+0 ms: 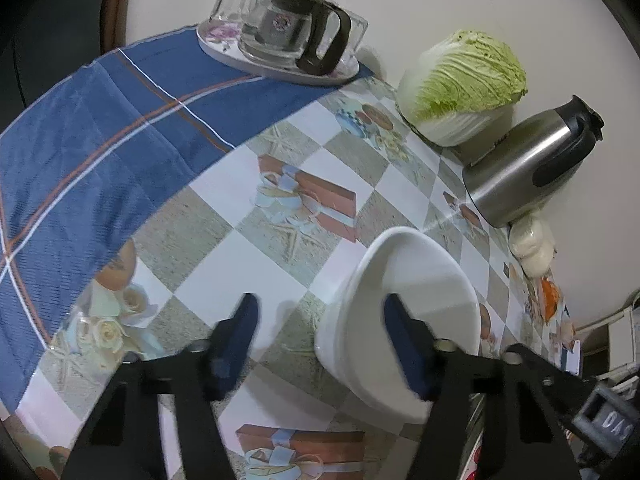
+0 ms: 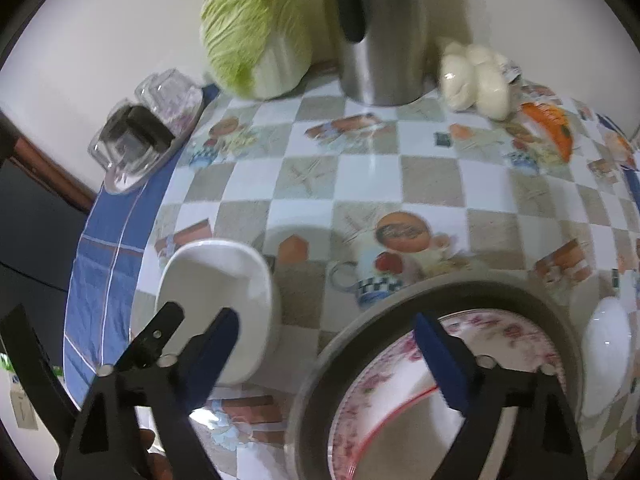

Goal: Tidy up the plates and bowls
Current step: 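Close both grippers on the white square bowl rim, then lift the white square bowl with both grippers toward the steel tray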

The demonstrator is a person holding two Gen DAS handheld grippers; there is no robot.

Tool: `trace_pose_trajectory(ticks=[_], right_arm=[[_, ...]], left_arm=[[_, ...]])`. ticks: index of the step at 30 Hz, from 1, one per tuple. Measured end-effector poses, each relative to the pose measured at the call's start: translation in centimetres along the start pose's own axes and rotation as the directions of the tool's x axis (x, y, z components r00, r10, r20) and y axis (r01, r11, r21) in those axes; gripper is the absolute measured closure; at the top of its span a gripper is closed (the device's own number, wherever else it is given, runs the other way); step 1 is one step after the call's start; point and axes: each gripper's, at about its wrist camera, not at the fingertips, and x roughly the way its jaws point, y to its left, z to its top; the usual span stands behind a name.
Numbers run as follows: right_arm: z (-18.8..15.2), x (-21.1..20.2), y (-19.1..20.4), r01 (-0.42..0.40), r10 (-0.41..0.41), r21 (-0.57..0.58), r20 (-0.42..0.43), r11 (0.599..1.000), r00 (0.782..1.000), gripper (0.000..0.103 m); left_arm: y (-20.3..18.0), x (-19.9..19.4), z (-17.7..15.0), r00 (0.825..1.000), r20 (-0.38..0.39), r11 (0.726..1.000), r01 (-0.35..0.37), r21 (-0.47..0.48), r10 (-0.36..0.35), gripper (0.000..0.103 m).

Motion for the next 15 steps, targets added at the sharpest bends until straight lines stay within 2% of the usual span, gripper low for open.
trace_pose_trajectory(ticks=[2,5,6,8,10,15], right_arm=[[-0.3,0.7,0.6,-0.020,0.020,-0.010,-0.009,1.000,1.000,0.027],[-0.7,1.5,1.3,-0.044,0.044,-0.021,-0.020,0.999,0.999,0.045],[-0.8,1.6,1.7,-0.027,0.027,-0.037,-0.010,0.999,1.000,0.051],[-0.9,1.8,2.4,-0.015,0.015,-0.071,0.000,0.997,1.000,0.056],[-1.0,1.9,2.8,-0.029,0.029,-0.082,0.005,0.996,1.000,0.059],[-1.3,2.2,3.8,0.016,-0.014,-0.141,0.014,0.990,1.000,0.069]], left_arm=[[0.1,0.4,-0.1,1.000,-0.012,1.000,0.006,-0.003,-0.006,0.063],[0.2,0.9,-0.3,1.000,-0.025,1.000,0.010,-0.011,-0.010,0.076],[0.3,0.9,-0.3,0.999,-0.026,0.999,0.026,-0.022,-0.026,0.077],[0.2,0.8,-0.3,0.999,-0.025,0.999,0.045,-0.030,-0.046,0.086],[-0.1,0.5,-0.4,0.999,-0.019,0.999,0.036,-0.018,-0.037,0.089],[0.1,0.1,-0.5,1.000,-0.029,1.000,0.010,-0.017,-0.011,0.090]])
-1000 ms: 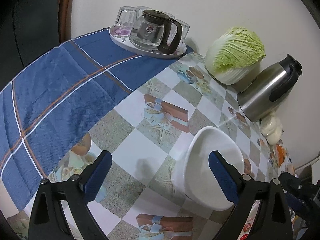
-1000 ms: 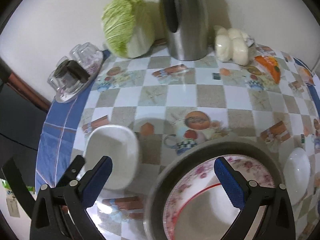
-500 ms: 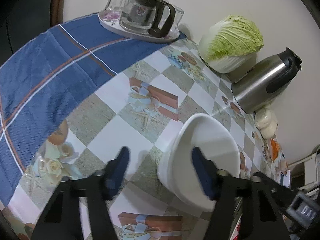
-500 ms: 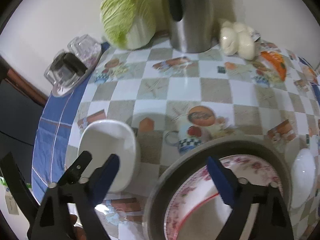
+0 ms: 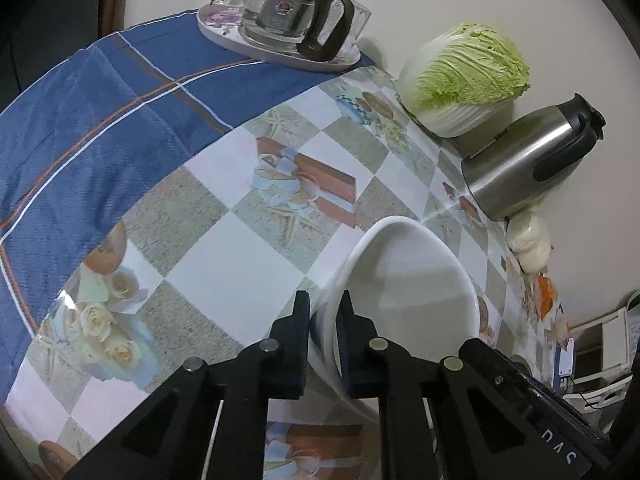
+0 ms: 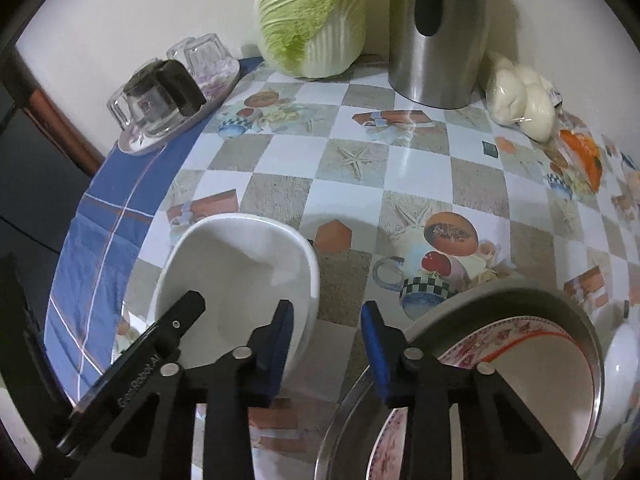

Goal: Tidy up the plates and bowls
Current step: 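Lift the white square bowl with both grippers toward the steel tray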

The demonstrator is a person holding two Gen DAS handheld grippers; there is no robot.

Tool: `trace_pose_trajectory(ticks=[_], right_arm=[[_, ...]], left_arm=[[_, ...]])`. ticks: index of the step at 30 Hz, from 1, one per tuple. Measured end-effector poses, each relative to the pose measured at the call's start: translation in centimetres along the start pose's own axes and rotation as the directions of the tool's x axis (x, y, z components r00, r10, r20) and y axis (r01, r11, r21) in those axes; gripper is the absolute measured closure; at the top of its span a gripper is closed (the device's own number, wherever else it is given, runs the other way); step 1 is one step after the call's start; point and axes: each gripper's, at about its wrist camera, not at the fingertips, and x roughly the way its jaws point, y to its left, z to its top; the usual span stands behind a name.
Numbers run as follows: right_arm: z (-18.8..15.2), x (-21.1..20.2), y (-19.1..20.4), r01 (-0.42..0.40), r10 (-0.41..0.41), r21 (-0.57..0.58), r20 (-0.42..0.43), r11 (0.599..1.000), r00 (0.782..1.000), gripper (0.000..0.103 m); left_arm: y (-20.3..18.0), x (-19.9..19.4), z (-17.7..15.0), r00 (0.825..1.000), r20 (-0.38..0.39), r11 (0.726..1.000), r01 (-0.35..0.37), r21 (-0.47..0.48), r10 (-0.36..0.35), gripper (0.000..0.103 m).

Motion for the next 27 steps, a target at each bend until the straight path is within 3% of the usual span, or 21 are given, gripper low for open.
trace_pose_trajectory(ticks=[9,20,27], right_arm=[[-1.1,-0.3,2.1,0.004,-0.003,-0.079,0.020,0.997,1.000,0.070],[-4.6,1.4,4.4,-0.071,0.065,-0.112,-0.051,0.991,0.997,0.087],[-6.2,1.0,4.2,-0.065,0.060,-0.115,-0.044,0.991,0.997,0.087]], left_arm=[[2.2,-1.7,-0.9,0.999,-0.003,0.999,-0.040,-0.019,0.040,0.092],[4.0,-3.1,-2.6,1.000,-0.007,0.999,-0.028,-0.040,0.027,0.092],[3.2,-4.1,-3.0,1.000,-0.006,0.999,-0.026,0.022,0.026,0.092]])
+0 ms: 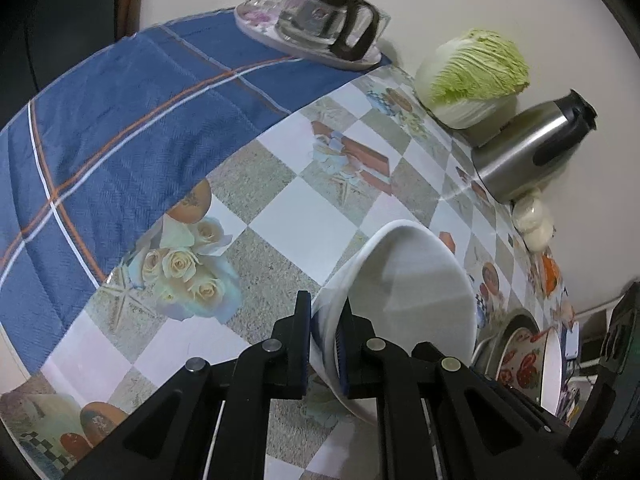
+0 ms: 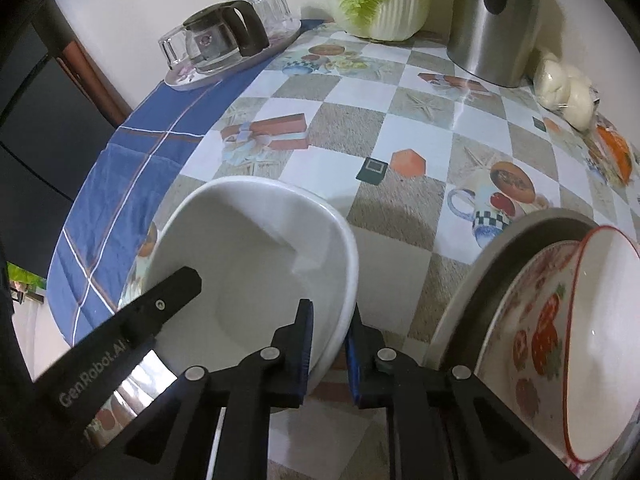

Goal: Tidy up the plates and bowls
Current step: 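Lift the white square bowl with both grippers toward the steel tray, then carry the white square bowl with both grippers over the steel tray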

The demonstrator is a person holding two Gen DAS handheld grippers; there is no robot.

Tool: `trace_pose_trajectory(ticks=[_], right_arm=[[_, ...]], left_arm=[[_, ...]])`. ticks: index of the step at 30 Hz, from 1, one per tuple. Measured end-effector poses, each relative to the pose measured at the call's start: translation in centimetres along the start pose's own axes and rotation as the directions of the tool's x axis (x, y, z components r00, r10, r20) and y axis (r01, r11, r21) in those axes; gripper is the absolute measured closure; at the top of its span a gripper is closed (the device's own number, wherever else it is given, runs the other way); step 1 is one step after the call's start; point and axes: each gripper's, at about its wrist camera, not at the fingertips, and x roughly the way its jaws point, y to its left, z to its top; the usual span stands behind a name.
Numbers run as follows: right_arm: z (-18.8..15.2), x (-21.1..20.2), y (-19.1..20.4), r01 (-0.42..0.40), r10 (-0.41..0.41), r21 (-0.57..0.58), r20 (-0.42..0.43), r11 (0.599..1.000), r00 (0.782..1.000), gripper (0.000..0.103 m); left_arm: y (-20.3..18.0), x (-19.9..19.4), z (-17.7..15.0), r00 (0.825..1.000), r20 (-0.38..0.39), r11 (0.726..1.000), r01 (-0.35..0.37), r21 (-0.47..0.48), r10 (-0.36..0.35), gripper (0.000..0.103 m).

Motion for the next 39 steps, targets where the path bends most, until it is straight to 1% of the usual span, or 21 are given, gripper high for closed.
trace_pose_trajectory(ticks=[4,8,13,17,23,29,33,39], right_arm=[[-0.7,-0.9,-0.5,-0.033,0.032,0.024,0.025,0.999,0.999,0.086],[-1.2,-2.9,-1.1,-0.054,0.051,0.043,0.078,0.998,0.996,0.086],[-1.7,-6.7,-2.5,-0.086,0.073,0.067,0.169,0.994,0.983,0.086],[-2.4,-9.3,-3.7,-0.101,0.080,0.080,0.230,0.992,0.970,0.086],[-3.5,-12.4,-6.0,-0.135,0.097,0.108,0.301,0.985,0.949,0.086],[-4.3,-14.5,-8.6,-0.171,0.112,0.137,0.358,0.976,0.927,0.086],[-5.1,-15.7,-10.2,-0.192,0.118,0.157,0.392,0.969,0.912,0.086],[-6.0,-16.7,-12.0,-0.230,0.137,0.182,0.420,0.956,0.897,0.085]], left_arm=[[-1.1,-1.6,-0.1,0.999,0.039,0.999,-0.005,0.050,0.003,0.091],[-2.5,-3.2,-0.2,0.997,0.078,0.996,0.016,0.093,-0.023,0.091],[-5.1,-5.8,-0.8,0.988,0.138,0.986,0.042,0.160,-0.064,0.091],[-7.1,-7.4,-1.5,0.981,0.172,0.976,0.046,0.212,-0.084,0.091],[-10.4,-9.4,-2.8,0.971,0.220,0.956,0.027,0.293,-0.095,0.091],[-13.5,-10.5,-4.1,0.964,0.242,0.934,0.016,0.357,-0.109,0.091],[-15.5,-11.1,-5.0,0.960,0.264,0.918,-0.022,0.396,-0.091,0.091],[-17.5,-11.4,-6.1,0.956,0.286,0.906,-0.064,0.418,-0.064,0.091]])
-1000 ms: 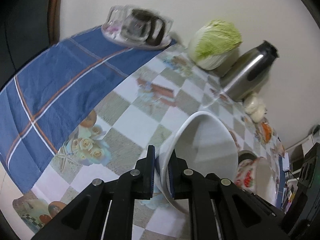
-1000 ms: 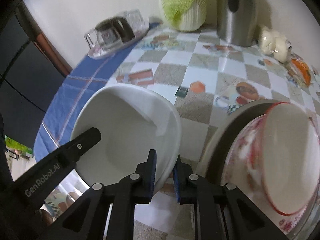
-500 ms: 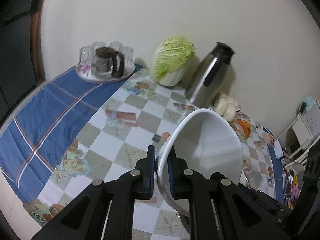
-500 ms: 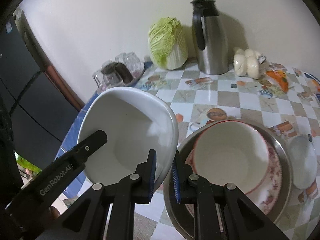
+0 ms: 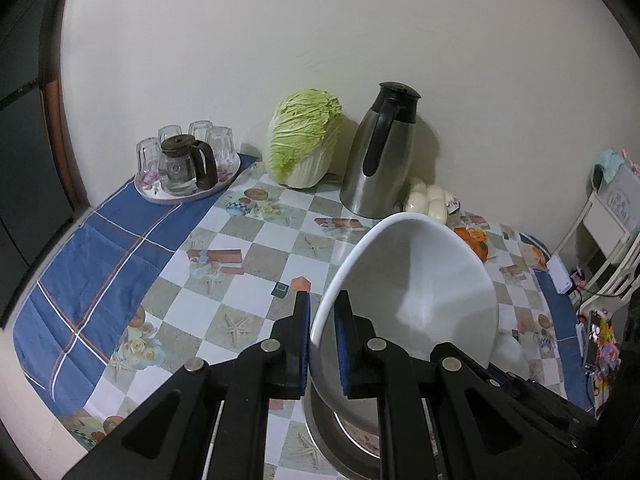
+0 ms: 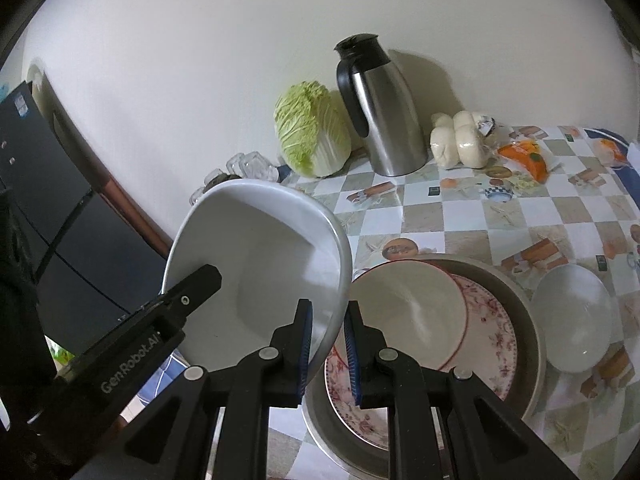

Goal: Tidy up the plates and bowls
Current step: 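Carry the white square bowl with both grippers over the steel tray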

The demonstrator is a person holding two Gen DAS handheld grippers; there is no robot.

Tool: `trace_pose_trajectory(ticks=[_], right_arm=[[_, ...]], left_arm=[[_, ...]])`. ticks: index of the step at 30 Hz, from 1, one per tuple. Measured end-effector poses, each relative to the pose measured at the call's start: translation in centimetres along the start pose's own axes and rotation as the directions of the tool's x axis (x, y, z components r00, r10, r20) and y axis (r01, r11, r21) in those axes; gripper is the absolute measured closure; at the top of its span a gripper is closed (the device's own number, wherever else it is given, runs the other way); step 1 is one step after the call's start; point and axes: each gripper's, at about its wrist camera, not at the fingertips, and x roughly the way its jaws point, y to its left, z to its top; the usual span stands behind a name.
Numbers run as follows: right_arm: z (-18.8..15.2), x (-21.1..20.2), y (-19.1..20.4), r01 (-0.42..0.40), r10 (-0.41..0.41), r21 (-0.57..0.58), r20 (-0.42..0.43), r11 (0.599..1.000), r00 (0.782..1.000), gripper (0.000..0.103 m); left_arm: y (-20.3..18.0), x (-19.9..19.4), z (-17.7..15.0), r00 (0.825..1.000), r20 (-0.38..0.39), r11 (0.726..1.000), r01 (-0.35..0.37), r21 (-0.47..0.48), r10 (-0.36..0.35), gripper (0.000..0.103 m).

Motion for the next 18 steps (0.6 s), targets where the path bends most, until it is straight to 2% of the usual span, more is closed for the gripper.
trace_pose_trajectory(ticks=[10,18], right_arm=[[0.2,-1.3,-2.7,-0.011,0.011,0.045,0.003,0.999,1.000,0.085],[0.3,-1.6,-3.9,0.001,-0.001,0.069,-0.001,0.998,1.000,0.085]], left_arm=[[-3.0,0.2,-0.1,1.000,-0.007,0.999,-0.012,0.046,0.013,0.091],[-3.8,0.9,-0.5,1.000,-0.029,0.999,0.004,0.050,-0.003,0.091]])
